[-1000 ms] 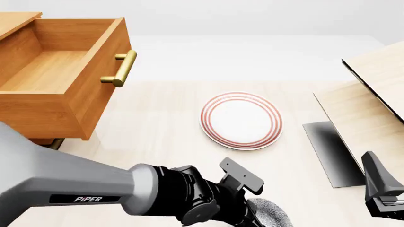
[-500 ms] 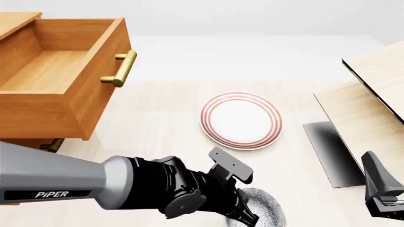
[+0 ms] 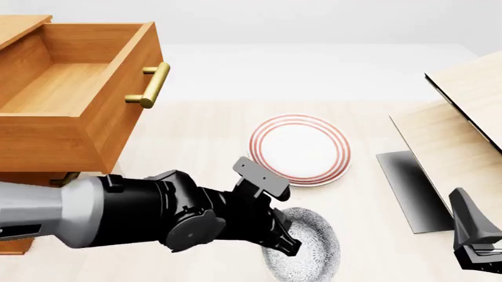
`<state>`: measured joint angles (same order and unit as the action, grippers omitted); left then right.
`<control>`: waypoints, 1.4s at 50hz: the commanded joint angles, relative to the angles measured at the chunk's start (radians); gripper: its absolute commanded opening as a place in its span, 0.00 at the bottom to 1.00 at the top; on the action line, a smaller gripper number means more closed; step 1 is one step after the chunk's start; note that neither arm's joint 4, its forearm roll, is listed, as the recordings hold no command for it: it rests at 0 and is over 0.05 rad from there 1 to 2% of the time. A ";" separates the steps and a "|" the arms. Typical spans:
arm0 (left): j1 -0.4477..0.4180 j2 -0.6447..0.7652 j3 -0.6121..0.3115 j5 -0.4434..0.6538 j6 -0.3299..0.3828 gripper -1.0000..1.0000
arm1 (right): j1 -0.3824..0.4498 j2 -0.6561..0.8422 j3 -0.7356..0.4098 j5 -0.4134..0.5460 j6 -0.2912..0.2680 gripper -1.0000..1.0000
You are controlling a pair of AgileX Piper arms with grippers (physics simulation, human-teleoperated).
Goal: Open the top drawer of the cabinet and put the bowl in it.
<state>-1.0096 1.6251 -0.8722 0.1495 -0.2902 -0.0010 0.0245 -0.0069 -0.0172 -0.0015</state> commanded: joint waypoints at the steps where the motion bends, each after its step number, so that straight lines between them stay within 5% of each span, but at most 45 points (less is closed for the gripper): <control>1: 0.038 -0.086 -0.005 0.046 -0.004 0.00 | 0.000 -0.008 0.001 0.007 0.000 1.00; 31: 0.096 -0.168 -0.175 0.238 -0.102 0.00 | 0.000 -0.009 0.001 0.007 0.000 1.00; 38: 0.141 -0.180 -0.225 0.311 -0.076 0.00 | 0.000 -0.009 0.001 0.007 0.000 1.00; 40: 0.116 -0.163 -0.244 0.305 -0.124 0.00 | 0.000 -0.009 0.001 0.007 0.000 1.00; 46: 0.184 -0.208 -0.282 0.372 -0.102 0.00 | 0.000 -0.008 0.001 0.007 0.000 1.00; 70: 0.259 -0.133 -0.490 0.478 -0.162 0.00 | 0.000 -0.009 0.001 0.007 0.000 1.00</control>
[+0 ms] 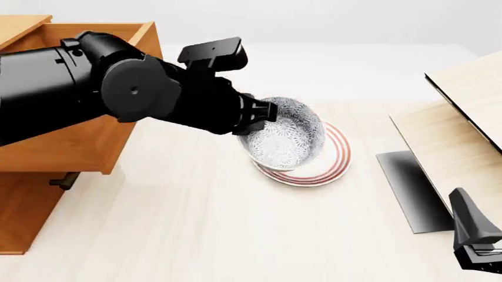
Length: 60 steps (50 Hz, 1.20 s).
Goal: Open the top drawer of the cabinet and put the bowl in it.
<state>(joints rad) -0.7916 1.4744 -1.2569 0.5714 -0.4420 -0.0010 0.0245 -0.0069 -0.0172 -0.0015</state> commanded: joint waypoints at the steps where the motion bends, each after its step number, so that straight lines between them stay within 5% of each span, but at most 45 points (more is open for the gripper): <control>1: 0.056 0.013 -0.111 0.064 -0.006 0.00 | 0.000 -0.009 0.001 0.007 0.001 1.00; 34: 0.156 0.155 -0.564 0.318 -0.009 0.00 | -0.002 -0.002 0.002 0.000 0.000 1.00; 60: 0.282 0.168 -0.679 0.377 -0.071 0.00 | -0.002 -0.006 0.002 0.003 0.001 1.00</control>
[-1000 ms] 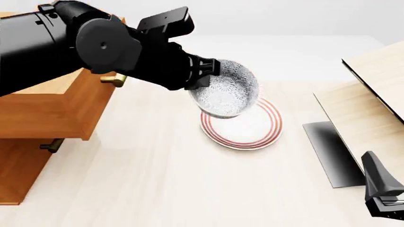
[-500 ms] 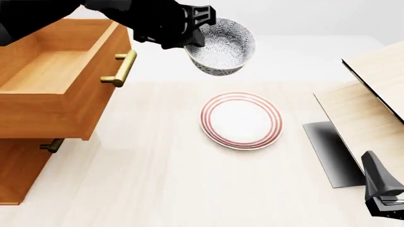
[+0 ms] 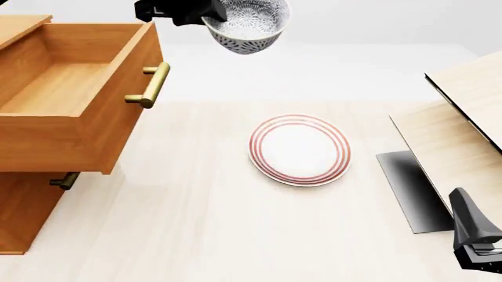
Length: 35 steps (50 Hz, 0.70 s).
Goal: Open the top drawer of the cabinet and put the bowl in it.
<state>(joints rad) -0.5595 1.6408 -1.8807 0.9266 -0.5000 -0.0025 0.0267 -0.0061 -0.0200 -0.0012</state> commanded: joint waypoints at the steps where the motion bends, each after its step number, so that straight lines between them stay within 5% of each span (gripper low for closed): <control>1: 0.058 0.001 -0.057 0.021 -0.019 0.00 | 0.000 -0.007 0.001 0.006 0.001 1.00; 12: 0.085 0.026 -0.118 0.048 -0.027 0.00 | 0.000 -0.006 0.001 0.004 0.000 1.00; 35: 0.204 -0.060 -0.018 0.010 -0.042 0.00 | 0.000 -0.009 0.001 0.008 0.000 1.00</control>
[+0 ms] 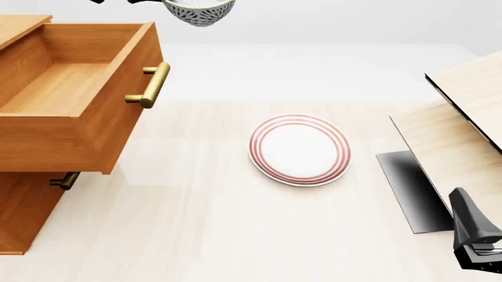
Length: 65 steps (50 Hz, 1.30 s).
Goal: Open the top drawer of the cabinet and put the bowl in it.
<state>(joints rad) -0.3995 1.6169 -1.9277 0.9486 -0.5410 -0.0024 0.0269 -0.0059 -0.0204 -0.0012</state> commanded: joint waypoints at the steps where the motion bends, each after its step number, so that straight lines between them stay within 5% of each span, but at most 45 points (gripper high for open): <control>1: 0.044 -0.036 0.030 -0.012 -0.001 0.00 | 0.000 -0.010 0.001 0.008 0.000 1.00; 40: 0.198 -0.230 0.186 -0.001 -0.029 0.00 | 0.000 -0.008 0.001 0.007 0.000 1.00; 65: 0.303 -0.369 0.380 -0.068 -0.081 0.00 | 0.000 -0.008 0.001 0.007 0.001 1.00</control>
<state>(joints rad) -0.1385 1.3015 -1.6075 0.9009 -0.6103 -0.0025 0.0273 -0.0062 -0.0207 -0.0011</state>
